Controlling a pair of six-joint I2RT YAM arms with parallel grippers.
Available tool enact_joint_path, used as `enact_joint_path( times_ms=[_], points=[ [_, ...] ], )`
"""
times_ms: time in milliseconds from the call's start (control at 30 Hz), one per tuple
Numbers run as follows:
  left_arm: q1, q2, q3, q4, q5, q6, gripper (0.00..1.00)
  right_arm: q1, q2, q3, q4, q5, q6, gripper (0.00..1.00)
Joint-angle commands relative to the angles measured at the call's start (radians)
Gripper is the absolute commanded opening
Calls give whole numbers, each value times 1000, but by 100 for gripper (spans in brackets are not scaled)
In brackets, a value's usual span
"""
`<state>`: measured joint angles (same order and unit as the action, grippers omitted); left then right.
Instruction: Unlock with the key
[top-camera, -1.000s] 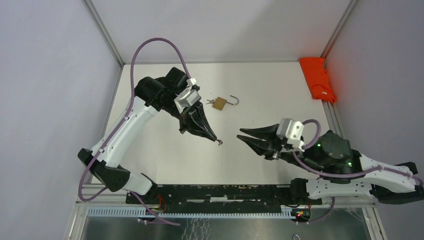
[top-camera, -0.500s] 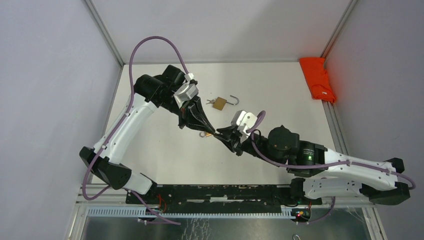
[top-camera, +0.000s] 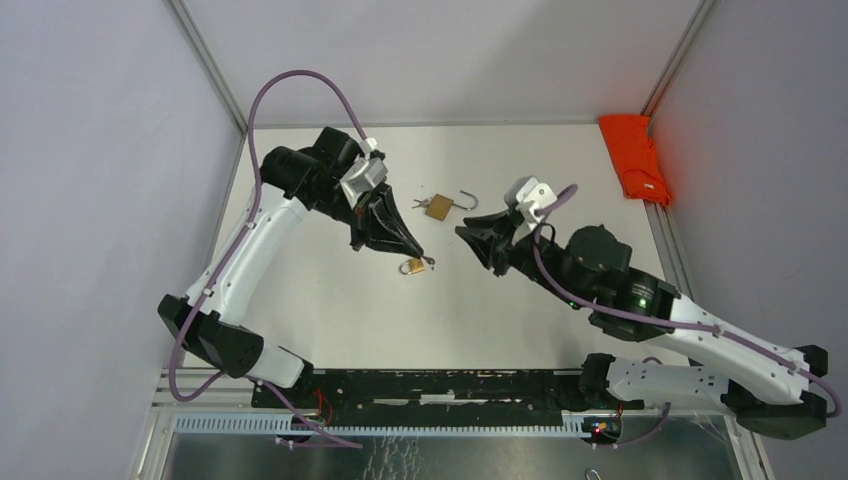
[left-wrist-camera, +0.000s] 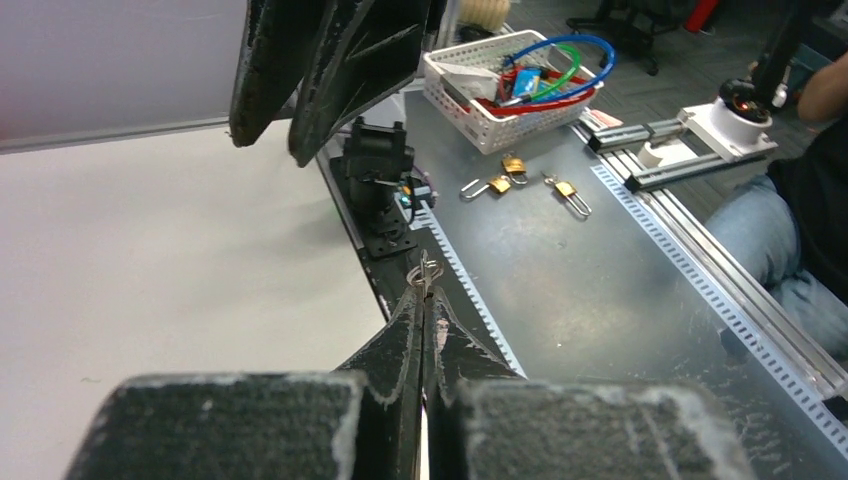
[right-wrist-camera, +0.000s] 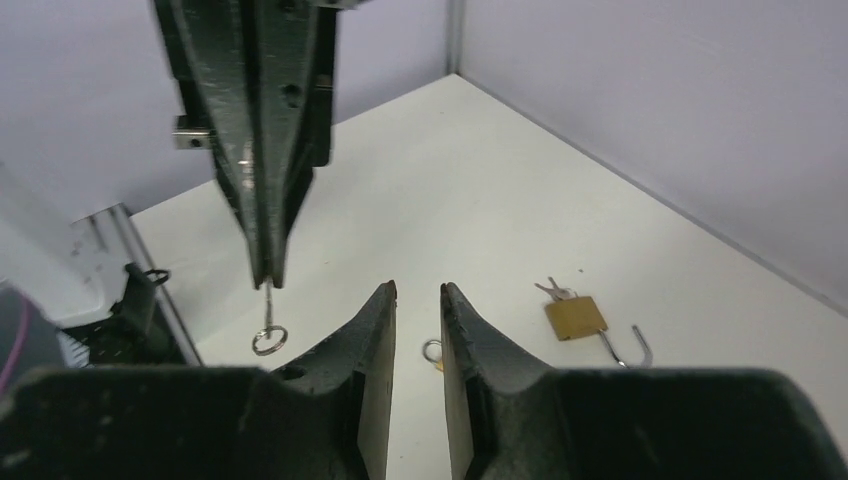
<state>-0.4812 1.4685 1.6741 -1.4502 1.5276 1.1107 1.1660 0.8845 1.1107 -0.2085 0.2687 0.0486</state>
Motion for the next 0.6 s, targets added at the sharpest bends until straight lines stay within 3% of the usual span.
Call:
enact_joint_path(
  times_ms=[0,333,433,500,533,567],
  points=[
    [60,17,85,-12,105,-65,2,-68,61,56,-36,30,67,27],
    [74,195,503,-12,68,-161,2,-104,57,28,28,12,28,26],
    [76,261,677,54,27,-287,2,-104,53,43,7,58,13,26],
    [67,236,629,333,-100,-545,2,-105,44,40,5,93,8,26],
    [39,188,506,603,-293,-804,2,-104,39,33,10,112,5,26],
    [-6,112,359,867,-571,-943,2,-104,36,28,9,128,5,27]
  ],
)
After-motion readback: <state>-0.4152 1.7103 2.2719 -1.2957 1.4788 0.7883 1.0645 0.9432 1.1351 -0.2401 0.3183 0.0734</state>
